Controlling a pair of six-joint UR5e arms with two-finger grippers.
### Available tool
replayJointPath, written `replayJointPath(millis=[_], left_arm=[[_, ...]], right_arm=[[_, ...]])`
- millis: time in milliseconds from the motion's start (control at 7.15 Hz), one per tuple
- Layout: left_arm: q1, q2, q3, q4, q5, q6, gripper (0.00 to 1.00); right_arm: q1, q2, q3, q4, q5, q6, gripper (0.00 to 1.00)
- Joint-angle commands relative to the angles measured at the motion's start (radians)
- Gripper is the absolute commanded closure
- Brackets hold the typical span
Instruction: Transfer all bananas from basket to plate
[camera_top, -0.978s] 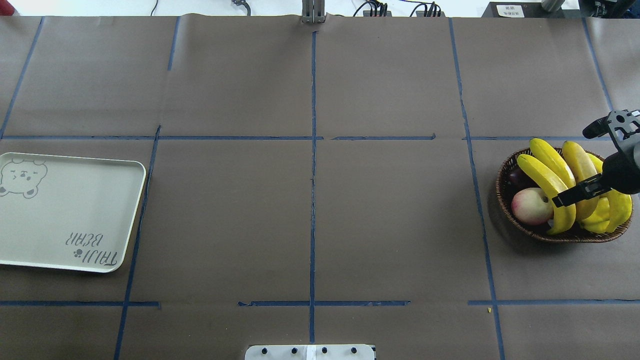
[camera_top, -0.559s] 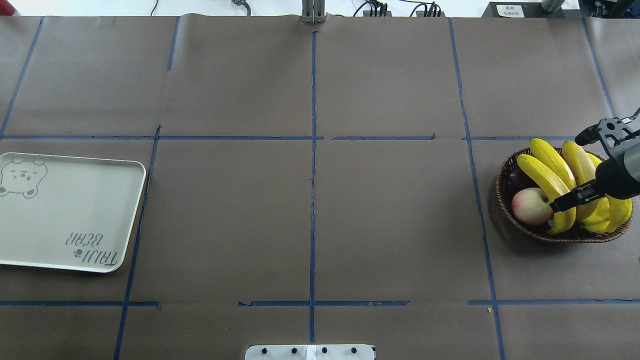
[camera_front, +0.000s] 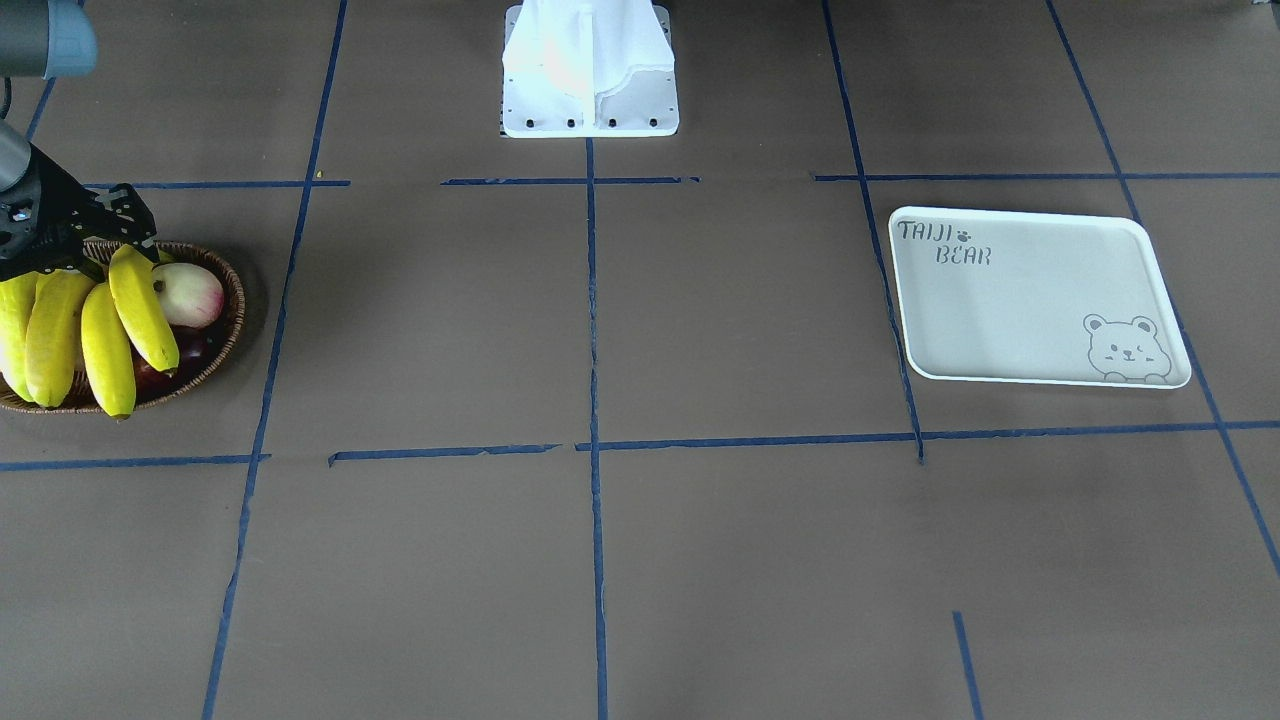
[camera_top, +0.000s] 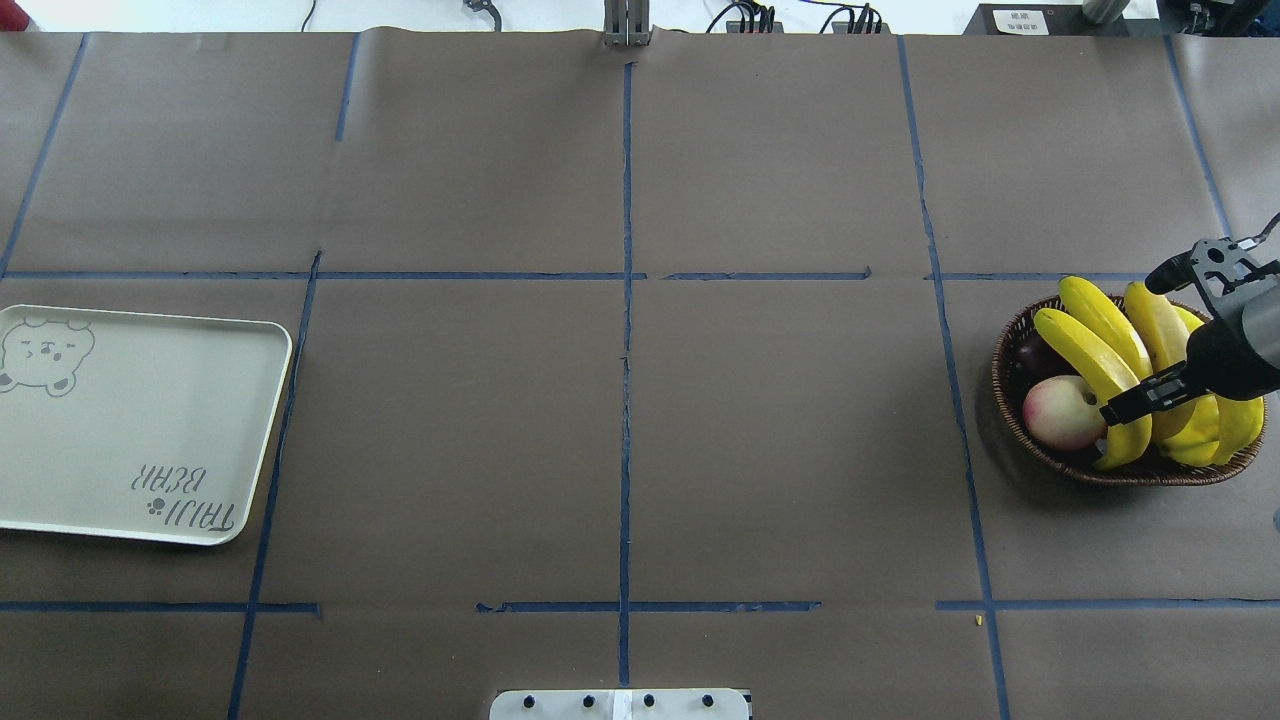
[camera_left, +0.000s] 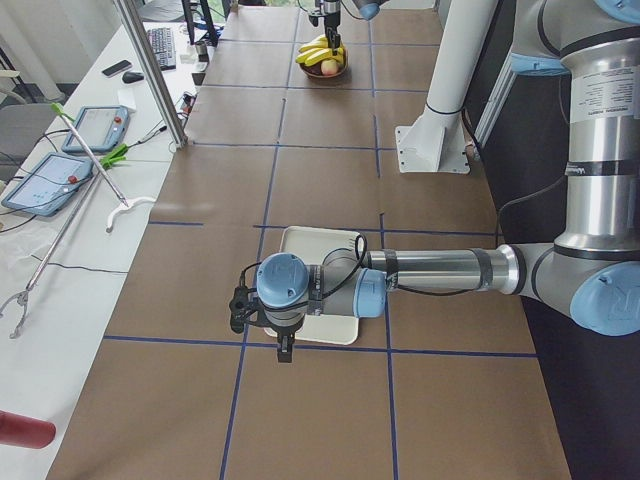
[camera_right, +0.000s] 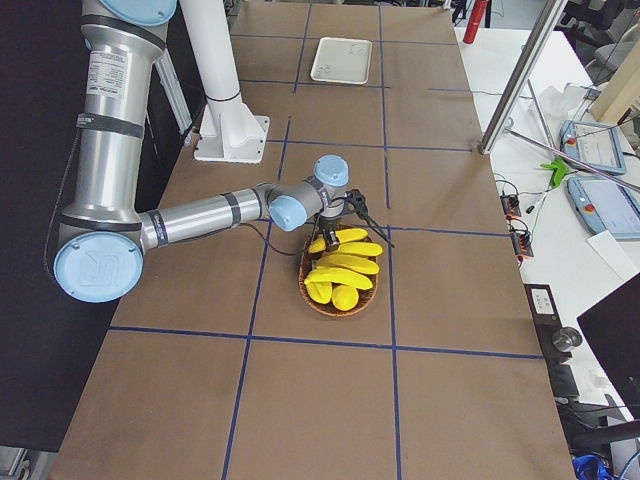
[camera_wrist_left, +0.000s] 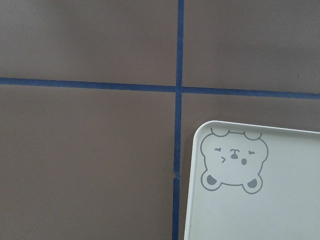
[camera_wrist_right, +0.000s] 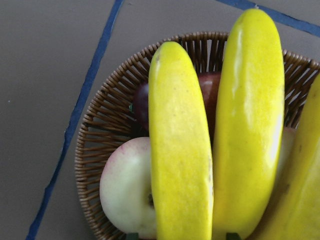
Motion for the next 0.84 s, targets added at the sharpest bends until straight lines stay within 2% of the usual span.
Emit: replayJointPath(millis=[0,140,280,419,559,699], left_arm=[[0.0,0.0,0.0,-0.001,0.0,0.0,0.0],[0.0,0.0,0.0,-0.001,0.0,0.0,0.0],[0.0,0.0,0.0,-0.001,0.0,0.0,0.0],[0.0,0.0,-0.003,-0.001,0.0,0.0,0.0],[0.0,0.0,-0.006,-0.001,0.0,0.0,0.0],[0.0,-0.002,-0.009,-0.001,0.0,0.0,0.0]], right_arm=[[0.001,0.0,0.0,0.001,0.0,0.0,0.89],[0.002,-0.001,0.003,0.001,0.003,0.0,0.97],[0.004,-0.003,0.01,0.003,0.011,0.001,1.0],[0.016,-0.01,0.054,-0.002,0.024,0.002,1.0],[0.113,-0.03,0.112,-0.012,0.126,0.002,1.0],[0.257,-0.029,0.141,-0.012,0.308,0.002,1.0]])
